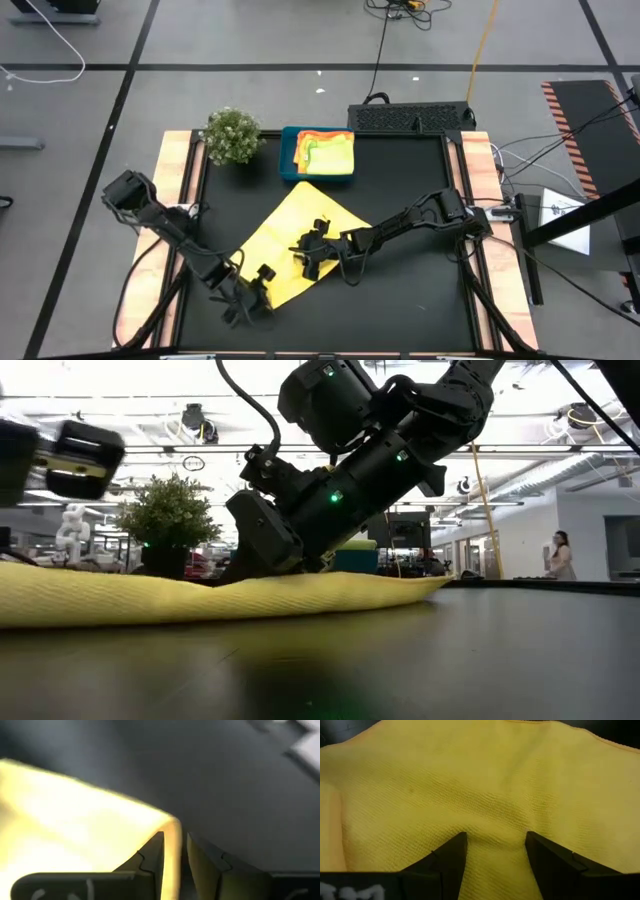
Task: Fold microfiber towels
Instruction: Fold the yellow microfiber towel
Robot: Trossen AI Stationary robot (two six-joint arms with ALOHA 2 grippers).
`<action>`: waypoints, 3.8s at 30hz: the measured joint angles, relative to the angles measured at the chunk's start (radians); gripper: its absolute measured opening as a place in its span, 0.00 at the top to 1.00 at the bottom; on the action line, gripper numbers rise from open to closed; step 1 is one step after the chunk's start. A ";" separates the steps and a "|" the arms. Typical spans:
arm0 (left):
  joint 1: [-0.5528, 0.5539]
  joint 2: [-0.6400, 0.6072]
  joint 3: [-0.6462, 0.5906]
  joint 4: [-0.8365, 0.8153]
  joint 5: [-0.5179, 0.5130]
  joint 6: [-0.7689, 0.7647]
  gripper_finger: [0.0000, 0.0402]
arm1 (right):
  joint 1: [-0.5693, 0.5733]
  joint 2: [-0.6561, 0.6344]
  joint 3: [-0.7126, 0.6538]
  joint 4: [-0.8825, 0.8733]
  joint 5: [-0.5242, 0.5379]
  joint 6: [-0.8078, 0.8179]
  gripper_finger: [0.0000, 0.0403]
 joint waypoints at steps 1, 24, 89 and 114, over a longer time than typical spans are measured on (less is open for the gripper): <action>0.006 -0.001 0.000 -0.011 -0.031 -0.010 0.78 | 0.000 0.000 0.000 0.000 -0.001 0.000 0.51; 0.033 0.006 -0.001 0.138 -0.061 0.067 0.78 | 0.000 0.000 0.000 0.000 0.000 0.001 0.51; -0.018 -0.623 -0.266 -0.023 -0.421 -0.036 0.78 | 0.085 -0.126 -0.001 0.010 0.012 -0.111 0.51; -0.009 -0.601 -0.267 -0.016 -0.404 -0.097 0.78 | 0.120 -0.127 0.000 0.054 0.007 -0.122 0.51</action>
